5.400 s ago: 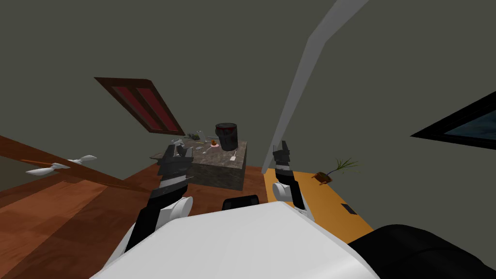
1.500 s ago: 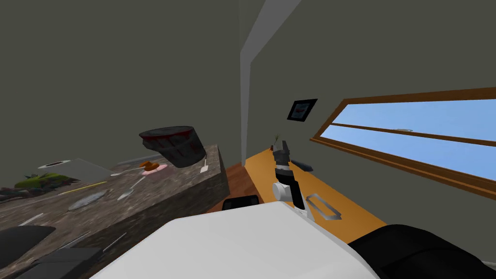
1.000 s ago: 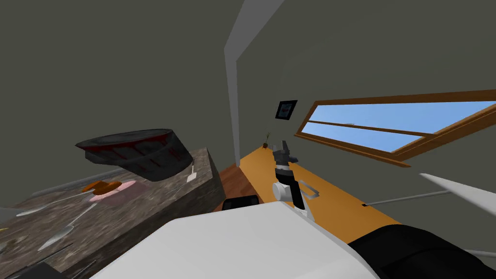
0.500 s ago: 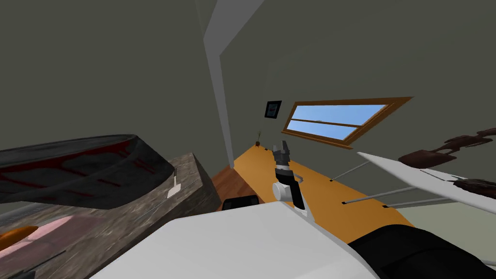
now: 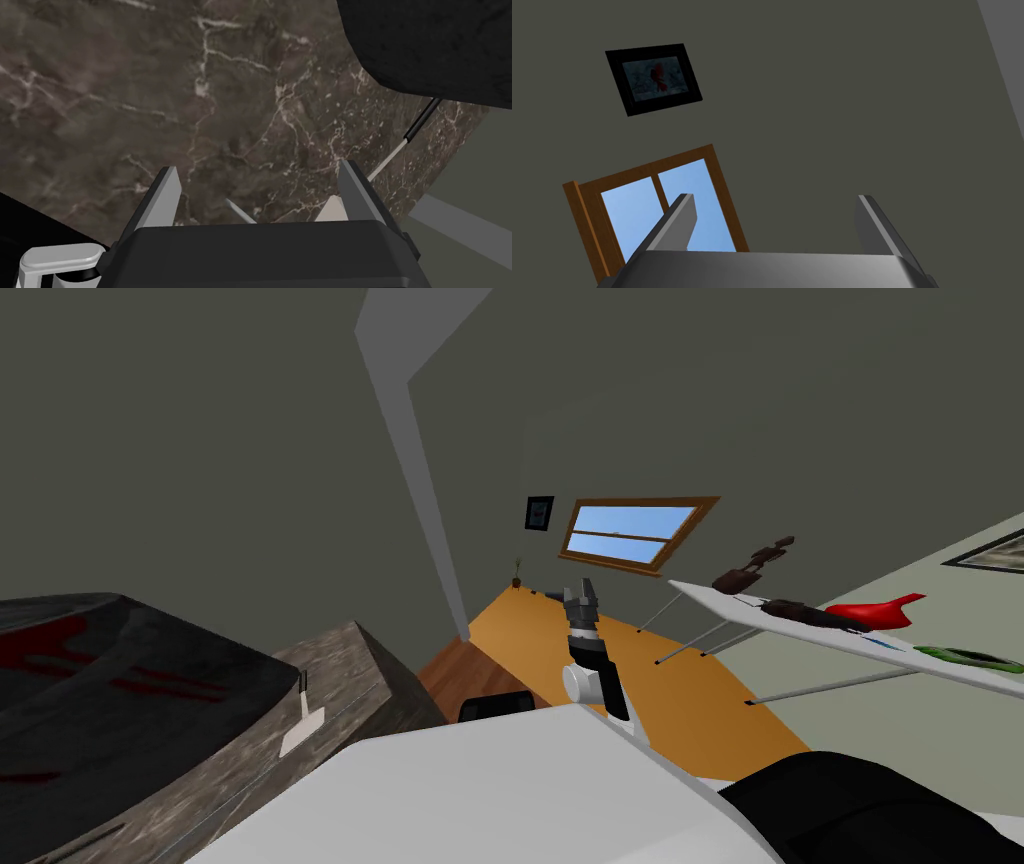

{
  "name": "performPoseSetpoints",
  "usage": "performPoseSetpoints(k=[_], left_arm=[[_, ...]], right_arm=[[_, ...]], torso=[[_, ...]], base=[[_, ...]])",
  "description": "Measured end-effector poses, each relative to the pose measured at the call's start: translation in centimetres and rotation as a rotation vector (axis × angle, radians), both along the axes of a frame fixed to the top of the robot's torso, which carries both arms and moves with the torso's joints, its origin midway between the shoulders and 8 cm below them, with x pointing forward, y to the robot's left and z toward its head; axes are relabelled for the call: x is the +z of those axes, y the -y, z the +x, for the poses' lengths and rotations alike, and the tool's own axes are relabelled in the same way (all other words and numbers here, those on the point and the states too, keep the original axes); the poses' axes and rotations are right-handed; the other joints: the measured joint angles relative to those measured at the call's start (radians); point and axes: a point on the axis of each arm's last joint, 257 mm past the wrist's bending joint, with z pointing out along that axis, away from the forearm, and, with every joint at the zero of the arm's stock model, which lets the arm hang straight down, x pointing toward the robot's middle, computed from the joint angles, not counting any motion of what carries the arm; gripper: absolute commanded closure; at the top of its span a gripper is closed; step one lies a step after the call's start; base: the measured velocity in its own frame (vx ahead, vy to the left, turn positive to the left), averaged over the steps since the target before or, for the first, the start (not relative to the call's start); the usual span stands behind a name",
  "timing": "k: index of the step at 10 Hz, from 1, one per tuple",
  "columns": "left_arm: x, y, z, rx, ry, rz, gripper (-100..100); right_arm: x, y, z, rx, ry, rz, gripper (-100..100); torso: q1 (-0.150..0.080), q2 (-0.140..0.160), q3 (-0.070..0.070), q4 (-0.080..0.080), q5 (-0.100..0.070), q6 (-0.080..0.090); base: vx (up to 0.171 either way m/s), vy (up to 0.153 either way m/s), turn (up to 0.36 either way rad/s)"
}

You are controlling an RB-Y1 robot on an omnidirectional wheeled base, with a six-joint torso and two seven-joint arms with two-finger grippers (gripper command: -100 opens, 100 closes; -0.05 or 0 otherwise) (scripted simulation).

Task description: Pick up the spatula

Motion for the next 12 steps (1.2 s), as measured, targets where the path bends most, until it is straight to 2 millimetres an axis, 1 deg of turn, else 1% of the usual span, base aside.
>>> performPoseSetpoints(k=[1, 3, 5, 6, 8, 10, 12], left_arm=[[-0.1, -0.2, -0.2, -0.032, -0.026, 0.012, -100], [-0.6, -0.6, -1.7, -0.125, -0.128, 0.045, -100], [-0.9, -0.8, -2.4, -0.206, -0.201, 0.063, -100], [-1.1, -1.0, -3.3, -0.254, -0.252, 0.073, -100], [-1.5, -1.1, -4.1, -0.319, -0.315, 0.08, -100], [-1.8, -1.3, -5.7, -0.398, -0.402, 0.084, -100], [-2.0, -1.5, -7.5, -0.455, -0.474, 0.078, -100]], right_arm=[[0.0, 0.0, 0.0, 0.0, 0.0, 0.0, 0], [0.0, 0.0, 0.0, 0.0, 0.0, 0.0, 0], [0.0, 0.0, 0.0, 0.0, 0.0, 0.0, 0], [0.0, 0.0, 0.0, 0.0, 0.0, 0.0, 0], [0.0, 0.0, 0.0, 0.0, 0.0, 0.0, 0], [0.0, 0.0, 0.0, 0.0, 0.0, 0.0, 0], [0.0, 0.0, 0.0, 0.0, 0.0, 0.0, 0]], torso=[[0.0, 0.0, 0.0, 0.0, 0.0, -0.002], [0.0, 0.0, 0.0, 0.0, 0.0, -0.001], [0.0, 0.0, 0.0, 0.0, 0.0, -0.001], [0.0, 0.0, 0.0, 0.0, 0.0, -0.001], [0.0, 0.0, 0.0, 0.0, 0.0, -0.001], [0.0, 0.001, 0.0, 0.0, 0.0, -0.002], [0.0, 0.002, 0.002, 0.001, 0.0, -0.003]], base=[[0.013, -0.001, -0.362], [0.014, 0.007, -0.371], [0.011, 0.008, -0.452], [0.007, 0.014, -0.216], [0.001, 0.007, -0.38], [-0.015, 0.019, -0.338], [-0.03, 0.014, -0.189]])
